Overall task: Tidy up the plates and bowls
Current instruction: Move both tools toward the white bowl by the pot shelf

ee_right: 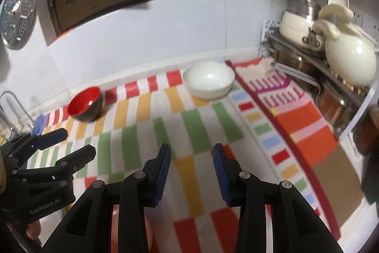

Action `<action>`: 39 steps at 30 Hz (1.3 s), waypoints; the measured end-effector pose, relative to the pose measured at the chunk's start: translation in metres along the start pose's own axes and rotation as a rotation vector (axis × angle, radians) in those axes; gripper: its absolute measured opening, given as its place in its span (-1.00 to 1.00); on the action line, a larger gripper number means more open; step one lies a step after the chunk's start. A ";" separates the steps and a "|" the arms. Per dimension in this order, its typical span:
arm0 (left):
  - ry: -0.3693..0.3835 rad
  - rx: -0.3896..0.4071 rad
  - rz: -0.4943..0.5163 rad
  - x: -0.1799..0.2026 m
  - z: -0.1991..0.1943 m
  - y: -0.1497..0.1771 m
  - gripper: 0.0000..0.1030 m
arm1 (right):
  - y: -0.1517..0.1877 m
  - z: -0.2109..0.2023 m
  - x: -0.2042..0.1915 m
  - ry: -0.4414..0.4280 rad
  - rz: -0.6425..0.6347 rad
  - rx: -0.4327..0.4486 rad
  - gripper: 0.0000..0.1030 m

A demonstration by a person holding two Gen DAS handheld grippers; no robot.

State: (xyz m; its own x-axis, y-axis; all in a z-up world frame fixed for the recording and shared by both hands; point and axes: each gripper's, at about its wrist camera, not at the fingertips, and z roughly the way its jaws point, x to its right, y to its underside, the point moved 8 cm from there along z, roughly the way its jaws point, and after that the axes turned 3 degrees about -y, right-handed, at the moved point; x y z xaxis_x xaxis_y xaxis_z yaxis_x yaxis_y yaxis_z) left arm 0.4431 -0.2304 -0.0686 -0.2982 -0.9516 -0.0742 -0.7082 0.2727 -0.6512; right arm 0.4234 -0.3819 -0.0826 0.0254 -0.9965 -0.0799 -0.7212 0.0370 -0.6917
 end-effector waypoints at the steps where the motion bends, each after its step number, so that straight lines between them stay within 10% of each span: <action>1: 0.000 0.007 0.003 0.001 0.002 -0.006 0.30 | -0.005 0.001 0.003 0.008 -0.006 0.007 -0.26; 18: 0.033 0.054 0.028 0.021 0.086 -0.103 0.30 | -0.093 0.065 0.065 0.074 0.001 0.085 -0.26; 39: 0.093 -0.082 0.062 0.052 0.230 -0.135 0.18 | -0.100 0.188 0.104 0.037 0.087 -0.034 -0.27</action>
State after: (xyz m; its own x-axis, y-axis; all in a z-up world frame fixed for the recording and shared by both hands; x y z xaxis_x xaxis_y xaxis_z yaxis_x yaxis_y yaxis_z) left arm 0.6700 -0.3495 -0.1582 -0.3980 -0.9165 -0.0397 -0.7353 0.3446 -0.5835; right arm 0.6290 -0.4754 -0.1567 -0.0636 -0.9917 -0.1114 -0.7424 0.1216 -0.6588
